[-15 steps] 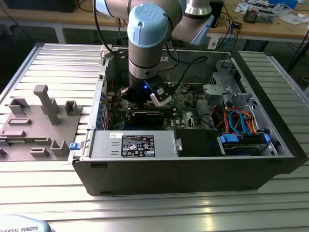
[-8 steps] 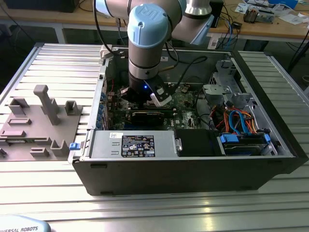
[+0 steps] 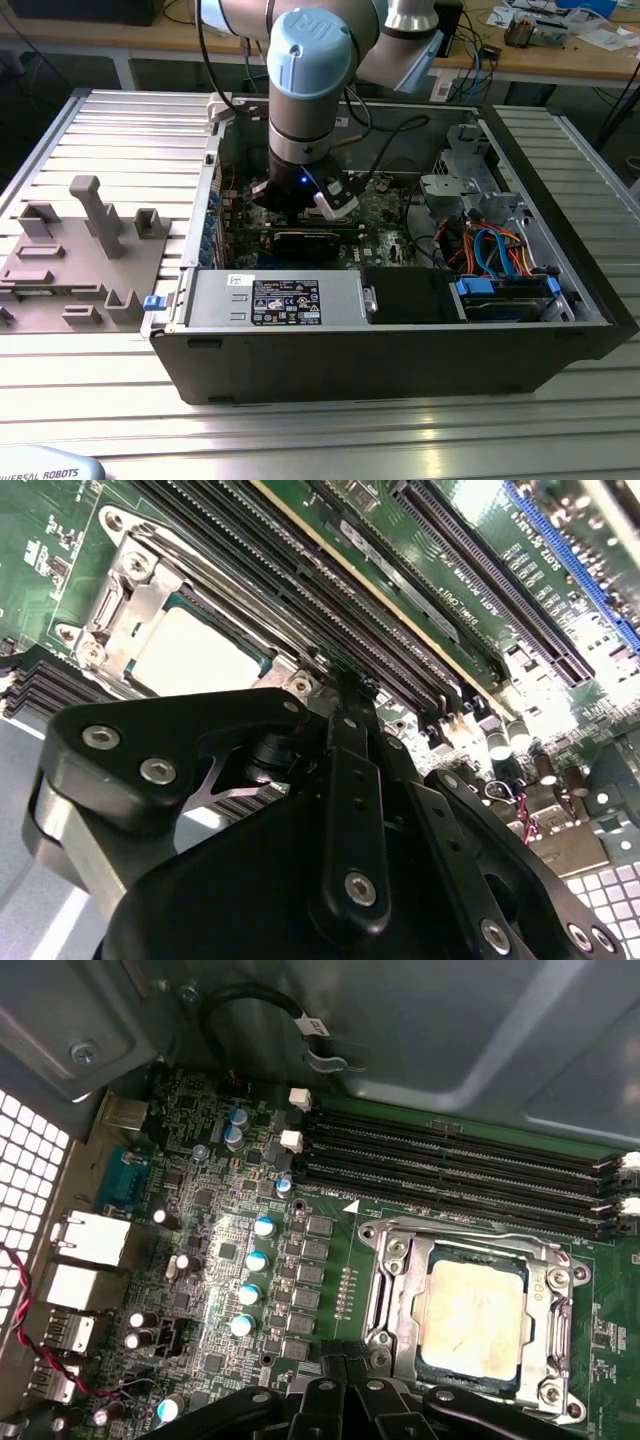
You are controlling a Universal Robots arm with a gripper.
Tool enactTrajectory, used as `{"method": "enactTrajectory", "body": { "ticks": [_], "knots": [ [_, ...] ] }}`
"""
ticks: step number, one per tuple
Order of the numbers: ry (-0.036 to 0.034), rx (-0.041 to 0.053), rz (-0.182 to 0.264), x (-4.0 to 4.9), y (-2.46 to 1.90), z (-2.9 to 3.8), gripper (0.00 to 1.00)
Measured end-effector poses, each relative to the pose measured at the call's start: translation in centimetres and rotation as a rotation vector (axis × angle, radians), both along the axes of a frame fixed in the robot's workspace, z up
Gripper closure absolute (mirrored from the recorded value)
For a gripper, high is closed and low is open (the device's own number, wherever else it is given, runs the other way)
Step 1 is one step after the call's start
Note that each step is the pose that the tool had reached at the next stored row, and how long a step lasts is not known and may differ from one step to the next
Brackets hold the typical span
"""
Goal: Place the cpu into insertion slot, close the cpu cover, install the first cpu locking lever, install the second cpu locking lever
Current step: 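Install the second cpu locking lever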
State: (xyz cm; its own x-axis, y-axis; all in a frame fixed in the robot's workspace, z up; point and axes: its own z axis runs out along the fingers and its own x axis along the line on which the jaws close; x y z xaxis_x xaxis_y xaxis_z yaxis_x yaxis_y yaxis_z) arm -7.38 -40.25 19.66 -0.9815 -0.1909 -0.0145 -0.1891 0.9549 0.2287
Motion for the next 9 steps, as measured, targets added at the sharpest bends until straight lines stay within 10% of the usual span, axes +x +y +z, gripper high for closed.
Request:
{"method": "enactTrajectory", "body": {
  "ticks": [9],
  "knots": [
    [-0.0001,0.0003,0.006,0.0,-0.34,-0.01,0.89]
  ]
}}
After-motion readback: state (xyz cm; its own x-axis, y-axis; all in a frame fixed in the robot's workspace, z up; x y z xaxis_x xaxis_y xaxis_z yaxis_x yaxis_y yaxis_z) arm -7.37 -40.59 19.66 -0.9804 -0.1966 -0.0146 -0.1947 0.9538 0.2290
